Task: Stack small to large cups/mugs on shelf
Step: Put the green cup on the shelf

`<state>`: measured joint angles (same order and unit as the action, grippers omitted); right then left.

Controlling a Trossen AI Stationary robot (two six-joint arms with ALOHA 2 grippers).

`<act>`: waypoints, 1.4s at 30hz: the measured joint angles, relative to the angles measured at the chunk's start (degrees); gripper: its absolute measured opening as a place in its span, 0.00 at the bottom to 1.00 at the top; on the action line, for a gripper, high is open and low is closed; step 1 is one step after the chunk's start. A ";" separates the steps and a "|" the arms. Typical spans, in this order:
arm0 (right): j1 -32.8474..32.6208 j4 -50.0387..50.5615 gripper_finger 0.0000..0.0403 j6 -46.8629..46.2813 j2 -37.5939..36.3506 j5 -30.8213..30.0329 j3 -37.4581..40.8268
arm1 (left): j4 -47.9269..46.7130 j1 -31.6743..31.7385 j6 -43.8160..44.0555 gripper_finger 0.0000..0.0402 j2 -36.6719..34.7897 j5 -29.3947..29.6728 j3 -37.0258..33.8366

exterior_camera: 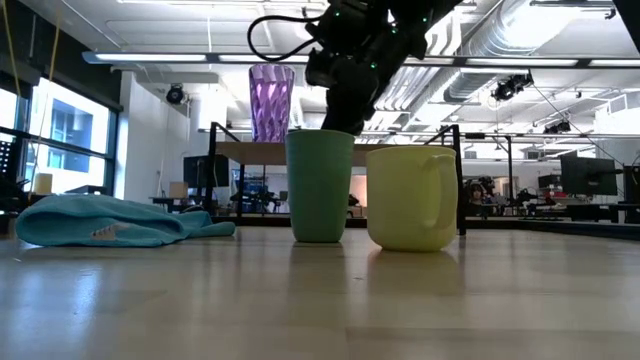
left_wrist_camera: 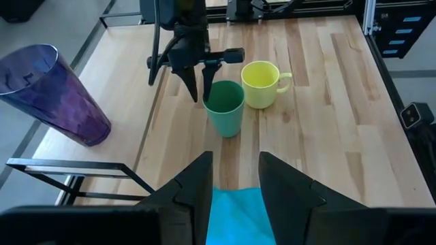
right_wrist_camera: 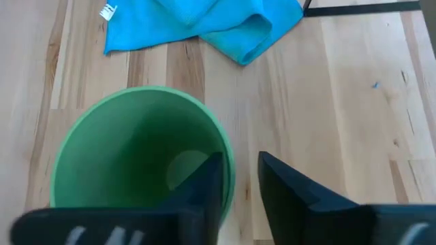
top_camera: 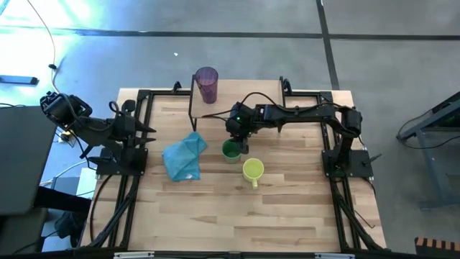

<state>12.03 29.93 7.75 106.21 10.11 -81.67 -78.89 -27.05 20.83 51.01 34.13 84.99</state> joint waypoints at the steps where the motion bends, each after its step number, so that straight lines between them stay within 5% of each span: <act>1: 0.00 0.12 0.18 -0.17 0.00 0.00 0.00 | 0.00 0.00 0.13 0.27 0.00 0.00 0.00; 8: -0.04 0.66 0.01 0.04 0.00 -0.02 0.00 | 0.00 0.00 0.62 0.27 0.02 0.00 0.00; 19: -0.23 5.98 0.00 -1.41 0.06 -0.46 -2.87 | -0.02 0.00 1.10 0.27 0.00 -0.04 0.02; 42: -2.55 34.57 0.00 -1.27 0.09 -0.23 -30.33 | -0.10 0.00 1.54 0.27 0.00 -0.07 0.02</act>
<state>9.48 64.50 6.48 106.30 9.88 -112.00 -78.99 -27.05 22.37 51.00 34.06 85.01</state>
